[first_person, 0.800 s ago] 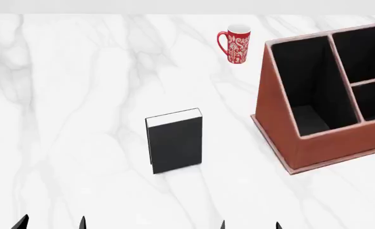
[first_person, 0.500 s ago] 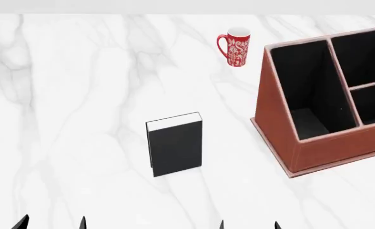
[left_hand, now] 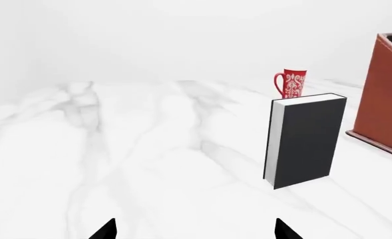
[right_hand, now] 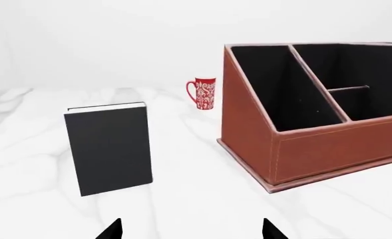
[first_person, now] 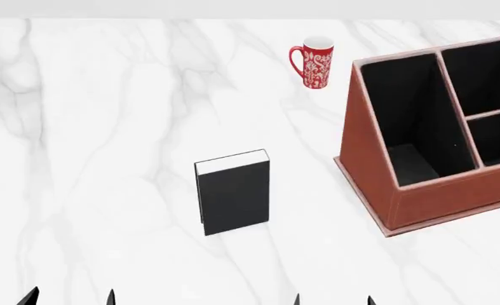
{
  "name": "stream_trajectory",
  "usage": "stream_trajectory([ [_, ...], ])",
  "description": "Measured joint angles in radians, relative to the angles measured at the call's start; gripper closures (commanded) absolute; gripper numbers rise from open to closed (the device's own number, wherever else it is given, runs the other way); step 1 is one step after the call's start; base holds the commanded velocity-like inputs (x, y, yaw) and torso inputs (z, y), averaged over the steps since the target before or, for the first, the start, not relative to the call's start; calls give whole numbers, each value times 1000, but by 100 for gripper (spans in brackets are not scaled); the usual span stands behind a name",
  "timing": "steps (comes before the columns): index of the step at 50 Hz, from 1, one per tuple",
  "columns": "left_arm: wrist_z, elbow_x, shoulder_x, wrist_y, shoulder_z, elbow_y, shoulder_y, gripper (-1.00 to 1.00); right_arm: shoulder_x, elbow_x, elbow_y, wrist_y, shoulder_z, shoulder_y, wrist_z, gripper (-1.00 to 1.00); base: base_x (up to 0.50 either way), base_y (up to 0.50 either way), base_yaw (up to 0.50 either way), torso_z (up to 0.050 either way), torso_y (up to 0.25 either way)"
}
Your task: Pick up the book and place it in the left compartment of the caddy.
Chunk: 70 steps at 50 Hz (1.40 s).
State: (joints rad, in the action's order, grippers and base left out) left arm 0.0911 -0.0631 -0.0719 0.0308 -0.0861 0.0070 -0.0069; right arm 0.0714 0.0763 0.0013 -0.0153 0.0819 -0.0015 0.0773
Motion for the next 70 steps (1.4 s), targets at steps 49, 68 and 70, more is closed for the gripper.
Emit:
stream_trajectory([
  [49,127,45,-58,118,-76,203,19,-100,53,74,-138,35,38,-24,89,-100,0,0,0,0,0],
  [68,157,102,-118,342,-78,675,52,-100,114,170,-673,268,14,-76,168,-100,0,0,0,0,0],
  [70,161,109,-126,363,-71,716,56,-100,121,179,-721,294,10,-75,177,-100,0,0,0,0,0],
])
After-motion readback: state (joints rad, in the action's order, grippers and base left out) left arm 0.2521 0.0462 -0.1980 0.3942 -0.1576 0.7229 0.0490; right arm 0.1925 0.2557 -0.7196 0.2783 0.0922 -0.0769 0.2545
